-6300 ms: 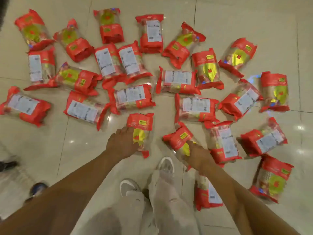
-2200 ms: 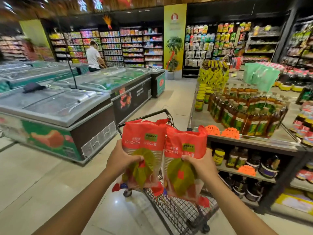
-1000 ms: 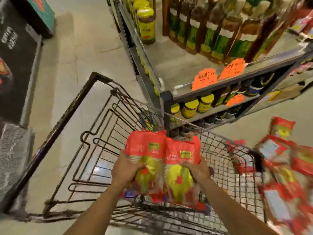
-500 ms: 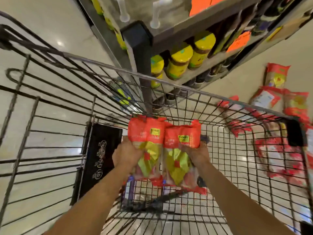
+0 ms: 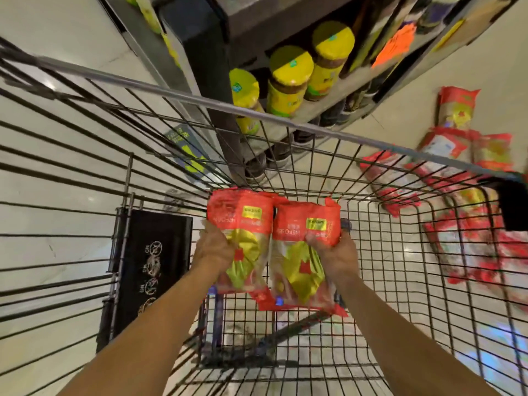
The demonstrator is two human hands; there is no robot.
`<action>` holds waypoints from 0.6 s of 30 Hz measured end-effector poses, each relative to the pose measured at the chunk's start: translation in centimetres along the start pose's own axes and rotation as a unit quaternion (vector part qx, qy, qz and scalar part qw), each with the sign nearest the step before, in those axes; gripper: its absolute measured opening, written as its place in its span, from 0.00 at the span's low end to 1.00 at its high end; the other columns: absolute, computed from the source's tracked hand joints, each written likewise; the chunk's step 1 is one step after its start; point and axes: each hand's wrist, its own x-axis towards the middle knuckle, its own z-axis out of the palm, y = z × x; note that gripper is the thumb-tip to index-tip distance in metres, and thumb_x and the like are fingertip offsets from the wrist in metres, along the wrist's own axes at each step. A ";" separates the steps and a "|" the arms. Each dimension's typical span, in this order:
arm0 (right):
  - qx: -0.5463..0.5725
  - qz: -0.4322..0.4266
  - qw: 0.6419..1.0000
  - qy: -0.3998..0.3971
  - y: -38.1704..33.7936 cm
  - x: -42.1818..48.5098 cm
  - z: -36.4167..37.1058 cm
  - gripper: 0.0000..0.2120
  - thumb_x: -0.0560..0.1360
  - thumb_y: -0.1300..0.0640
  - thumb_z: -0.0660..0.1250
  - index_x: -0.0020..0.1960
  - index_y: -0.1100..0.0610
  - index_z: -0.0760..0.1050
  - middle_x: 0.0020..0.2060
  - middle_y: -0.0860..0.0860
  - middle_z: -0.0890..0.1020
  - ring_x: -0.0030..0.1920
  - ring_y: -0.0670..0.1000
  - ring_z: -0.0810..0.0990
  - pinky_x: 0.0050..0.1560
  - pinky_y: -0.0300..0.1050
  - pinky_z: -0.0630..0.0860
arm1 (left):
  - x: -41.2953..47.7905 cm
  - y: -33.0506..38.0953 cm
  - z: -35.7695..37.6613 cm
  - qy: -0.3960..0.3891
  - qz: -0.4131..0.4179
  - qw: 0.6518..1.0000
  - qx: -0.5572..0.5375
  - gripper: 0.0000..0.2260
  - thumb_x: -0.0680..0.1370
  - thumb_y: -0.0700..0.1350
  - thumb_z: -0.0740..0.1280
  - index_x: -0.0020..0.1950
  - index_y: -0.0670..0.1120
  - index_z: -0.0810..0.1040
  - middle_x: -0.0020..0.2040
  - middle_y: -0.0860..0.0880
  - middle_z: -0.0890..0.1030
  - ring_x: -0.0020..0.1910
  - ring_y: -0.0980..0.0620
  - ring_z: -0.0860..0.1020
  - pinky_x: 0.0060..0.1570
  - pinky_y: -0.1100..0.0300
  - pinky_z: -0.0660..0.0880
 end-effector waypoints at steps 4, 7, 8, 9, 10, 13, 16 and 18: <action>-0.151 -0.048 0.987 0.038 -1.4 -1.1 -0.3 0.46 0.63 0.26 0.71 0.71 0.52 0.67 0.59 0.56 0.79 0.60 0.60 0.78 0.61 0.59 0.77 | -2.7 -0.1 0.6 0.057 0.051 0.996 0.049 0.37 0.83 0.48 0.64 0.82 0.37 0.45 0.77 0.38 0.61 0.73 0.38 0.65 0.69 0.46 0.66; -0.271 -0.131 0.951 0.065 -4.7 -4.5 -1.4 0.39 0.76 0.38 0.67 0.77 0.58 0.59 0.66 0.60 0.74 0.66 0.62 0.73 0.66 0.58 0.73 | -4.2 -1.3 -1.1 0.030 0.113 0.986 0.122 0.33 0.82 0.47 0.58 0.82 0.37 0.47 0.80 0.39 0.57 0.78 0.40 0.60 0.76 0.49 0.62; -0.307 -0.159 0.936 0.058 -5.7 -5.7 -1.8 0.38 0.78 0.39 0.64 0.79 0.59 0.57 0.69 0.60 0.72 0.69 0.61 0.71 0.69 0.58 0.70 | -5.1 -1.3 -2.2 0.023 0.128 0.983 0.131 0.33 0.81 0.51 0.54 0.82 0.39 0.48 0.81 0.40 0.57 0.79 0.41 0.59 0.76 0.48 0.62; -0.333 -0.178 0.925 0.038 -6.7 -6.8 -2.2 0.37 0.79 0.38 0.60 0.80 0.58 0.56 0.72 0.59 0.70 0.72 0.61 0.69 0.72 0.58 0.68 | -6.1 -1.2 -3.7 0.020 0.146 0.978 0.145 0.33 0.80 0.55 0.51 0.83 0.42 0.51 0.82 0.41 0.57 0.79 0.42 0.59 0.76 0.47 0.63; -0.349 -0.194 0.917 0.012 -7.8 -8.0 -2.7 0.36 0.80 0.37 0.57 0.80 0.57 0.56 0.74 0.59 0.68 0.74 0.60 0.67 0.73 0.57 0.65 | -7.7 -0.7 -5.5 0.020 0.156 0.975 0.156 0.33 0.80 0.56 0.51 0.82 0.43 0.53 0.81 0.40 0.58 0.79 0.41 0.59 0.75 0.45 0.64; -0.355 -0.257 0.898 -0.042 -12.8 -12.8 -4.7 0.33 0.77 0.37 0.55 0.76 0.56 0.63 0.70 0.56 0.74 0.71 0.60 0.71 0.71 0.55 0.67 | -13.0 1.0 -11.6 0.063 0.227 0.954 0.185 0.31 0.82 0.57 0.54 0.79 0.40 0.61 0.78 0.36 0.64 0.76 0.37 0.64 0.73 0.45 0.66; -0.369 -0.320 0.872 -0.042 -18.1 -17.9 -7.4 0.30 0.80 0.42 0.61 0.78 0.53 0.61 0.71 0.56 0.73 0.72 0.58 0.71 0.69 0.53 0.65 | -18.2 2.7 -17.7 0.115 0.276 0.929 0.219 0.31 0.82 0.59 0.54 0.77 0.39 0.65 0.75 0.36 0.69 0.73 0.36 0.69 0.72 0.46 0.67; -0.387 -0.355 0.850 -0.036 -21.5 -21.5 -9.4 0.32 0.80 0.40 0.61 0.79 0.53 0.59 0.72 0.57 0.72 0.72 0.58 0.71 0.68 0.52 0.67 | -21.4 3.8 -21.9 0.142 0.291 0.914 0.245 0.29 0.83 0.58 0.55 0.79 0.42 0.62 0.77 0.39 0.66 0.75 0.39 0.66 0.73 0.46 0.65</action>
